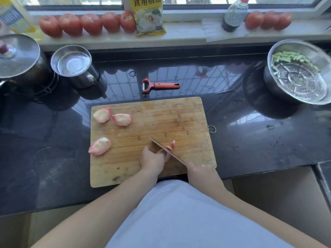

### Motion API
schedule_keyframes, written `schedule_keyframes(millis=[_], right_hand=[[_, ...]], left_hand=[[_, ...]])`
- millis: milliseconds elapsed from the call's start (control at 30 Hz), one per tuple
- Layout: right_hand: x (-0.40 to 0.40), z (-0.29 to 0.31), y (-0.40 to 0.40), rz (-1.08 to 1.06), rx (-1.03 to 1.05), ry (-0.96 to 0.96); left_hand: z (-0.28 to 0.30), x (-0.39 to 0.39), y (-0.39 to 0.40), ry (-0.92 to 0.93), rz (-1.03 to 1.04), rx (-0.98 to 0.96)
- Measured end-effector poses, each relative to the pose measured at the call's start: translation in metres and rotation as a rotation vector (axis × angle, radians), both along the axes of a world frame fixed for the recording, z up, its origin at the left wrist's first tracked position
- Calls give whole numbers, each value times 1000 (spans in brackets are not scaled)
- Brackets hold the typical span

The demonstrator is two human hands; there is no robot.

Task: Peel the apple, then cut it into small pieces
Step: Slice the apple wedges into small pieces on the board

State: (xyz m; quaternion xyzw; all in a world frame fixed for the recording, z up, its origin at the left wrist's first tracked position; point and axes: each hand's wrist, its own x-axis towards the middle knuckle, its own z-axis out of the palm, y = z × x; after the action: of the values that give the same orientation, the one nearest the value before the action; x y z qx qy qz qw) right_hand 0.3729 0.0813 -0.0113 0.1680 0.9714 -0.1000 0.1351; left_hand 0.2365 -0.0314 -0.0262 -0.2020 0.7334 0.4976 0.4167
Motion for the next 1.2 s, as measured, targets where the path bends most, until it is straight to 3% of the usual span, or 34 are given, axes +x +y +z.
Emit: schedule_keyframes(millis=[400, 533, 667, 767, 1000, 1100, 1200], right_hand=[[24, 10, 2, 30, 8, 207], [24, 10, 2, 25, 4, 224], [22, 14, 3, 4, 4, 180], [21, 12, 4, -48, -26, 93], [11, 11, 6, -185, -92, -61], [16, 12, 9, -274, -131, 45], [25, 9, 10, -228, -150, 103]], left_hand=[[-7, 0, -5, 72, -91, -120], [-6, 0, -2, 1, -80, -42], [-3, 2, 0, -15, -53, -9], [-2, 1, -2, 32, -46, -107], [-5, 2, -7, 107, -67, -138], [-10, 2, -11, 129, -78, -163], [-13, 1, -11, 116, -58, -146]])
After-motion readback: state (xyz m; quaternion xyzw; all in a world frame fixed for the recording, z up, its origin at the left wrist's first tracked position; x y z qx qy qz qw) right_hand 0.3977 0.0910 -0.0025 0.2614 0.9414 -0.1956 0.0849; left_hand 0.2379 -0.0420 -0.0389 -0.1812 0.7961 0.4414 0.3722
